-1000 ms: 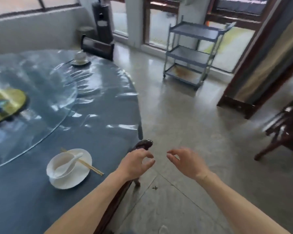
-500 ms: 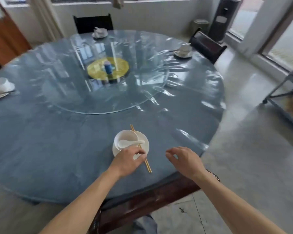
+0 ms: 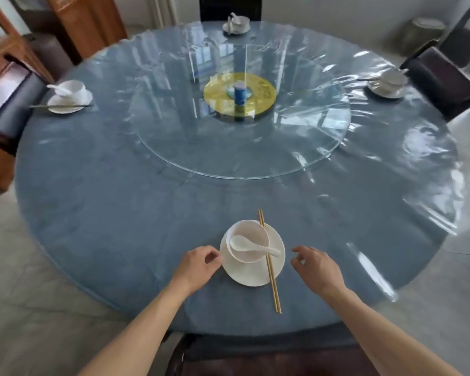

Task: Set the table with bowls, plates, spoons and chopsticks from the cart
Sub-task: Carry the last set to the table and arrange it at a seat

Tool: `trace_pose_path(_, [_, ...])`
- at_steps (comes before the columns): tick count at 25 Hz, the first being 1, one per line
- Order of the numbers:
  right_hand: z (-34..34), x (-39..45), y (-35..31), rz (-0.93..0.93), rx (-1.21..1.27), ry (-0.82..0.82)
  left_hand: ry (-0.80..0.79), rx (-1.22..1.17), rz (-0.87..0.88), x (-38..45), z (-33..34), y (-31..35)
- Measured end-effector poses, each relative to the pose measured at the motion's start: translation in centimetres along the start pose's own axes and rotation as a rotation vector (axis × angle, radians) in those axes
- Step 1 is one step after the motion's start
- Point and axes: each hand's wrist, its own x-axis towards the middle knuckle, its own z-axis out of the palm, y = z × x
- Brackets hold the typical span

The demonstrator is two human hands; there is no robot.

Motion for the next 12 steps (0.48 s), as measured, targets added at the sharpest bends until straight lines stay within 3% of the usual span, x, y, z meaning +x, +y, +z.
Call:
trace_pose_path(7, [2.0, 3.4, 0.2, 0.005, 0.122, -0.187, -0.013, -0.070, -0.211, 1.6, 3.1, 0.0])
trace_pose_path(12, [2.2, 5.0, 0.3, -0.024, 0.191, -0.243, 0.024, -0.087, -0.240, 1.5, 4.7, 0.1])
